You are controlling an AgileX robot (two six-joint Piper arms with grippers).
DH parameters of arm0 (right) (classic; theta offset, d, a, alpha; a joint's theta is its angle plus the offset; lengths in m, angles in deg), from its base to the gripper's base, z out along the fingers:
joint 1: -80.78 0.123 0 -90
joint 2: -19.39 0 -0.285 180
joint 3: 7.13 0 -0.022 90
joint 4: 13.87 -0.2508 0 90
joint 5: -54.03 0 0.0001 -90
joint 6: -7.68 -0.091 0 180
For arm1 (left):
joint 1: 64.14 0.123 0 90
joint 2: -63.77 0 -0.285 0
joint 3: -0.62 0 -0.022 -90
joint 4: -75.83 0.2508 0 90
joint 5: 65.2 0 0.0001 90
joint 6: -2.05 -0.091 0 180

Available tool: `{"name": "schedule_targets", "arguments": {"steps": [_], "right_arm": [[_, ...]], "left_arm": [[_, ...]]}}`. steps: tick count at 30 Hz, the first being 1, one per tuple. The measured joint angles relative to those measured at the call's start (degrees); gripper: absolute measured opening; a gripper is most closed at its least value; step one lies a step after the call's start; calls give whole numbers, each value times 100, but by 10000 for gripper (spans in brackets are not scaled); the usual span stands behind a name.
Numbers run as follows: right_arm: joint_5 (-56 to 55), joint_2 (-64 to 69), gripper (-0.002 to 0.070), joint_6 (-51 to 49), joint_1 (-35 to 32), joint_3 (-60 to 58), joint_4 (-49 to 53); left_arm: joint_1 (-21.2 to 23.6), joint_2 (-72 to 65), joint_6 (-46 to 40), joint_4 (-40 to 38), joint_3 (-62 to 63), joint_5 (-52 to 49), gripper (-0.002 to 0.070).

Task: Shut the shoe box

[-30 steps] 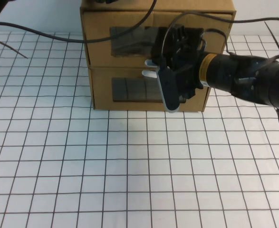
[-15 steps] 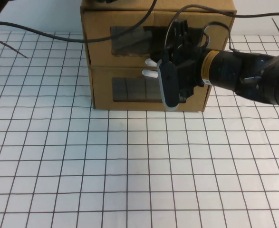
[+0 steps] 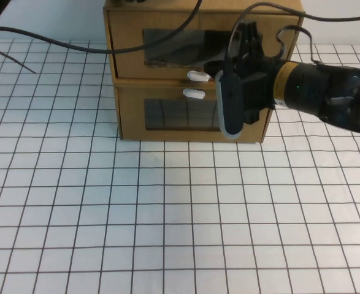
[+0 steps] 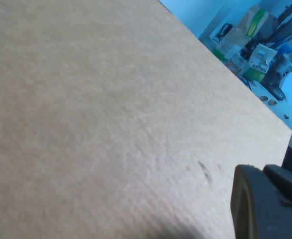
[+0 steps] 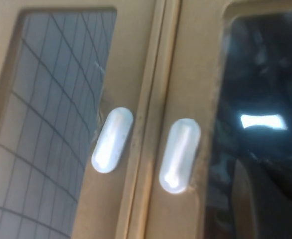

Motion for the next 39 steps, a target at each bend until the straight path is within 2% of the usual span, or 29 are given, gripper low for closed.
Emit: {"name": "schedule_targets", "arguments": {"steps": [4,6,10,14,18,22,25,33,39], "right_arm": [[-172,-654,-13,-383,-2,-657,0],[-268,-1009,-13,-962,-2,-910,11],[-199,-1807,-13,-2797,-2,-1086,23],[493,-2427,-13,-4326,-2,-958,11],[1986,-2844,-13,-5246,-2,-584,-56],[4046,-3015,-13,-5472,-2,-256,-499],[4952,-3191,-13,-5546,-36,-270,-972],[4747,-4131,-13,-5699,-70,-787,-2984],[4721,-5174,-13,-5699,-70,-1786,-3594]], "left_arm": [[0,-20,0,128,161,-115,-2],[-9,-20,37,307,290,-222,-2],[-13,114,255,974,664,-277,-3],[-13,539,593,1934,857,-213,-2],[-13,999,987,2987,881,-292,-2],[-13,1406,1374,3981,906,-661,-2],[-13,1658,1579,4435,906,-1064,-2],[-77,2452,1919,4514,906,-1366,-2],[-258,3374,2025,4538,823,-1387,-3]]}}
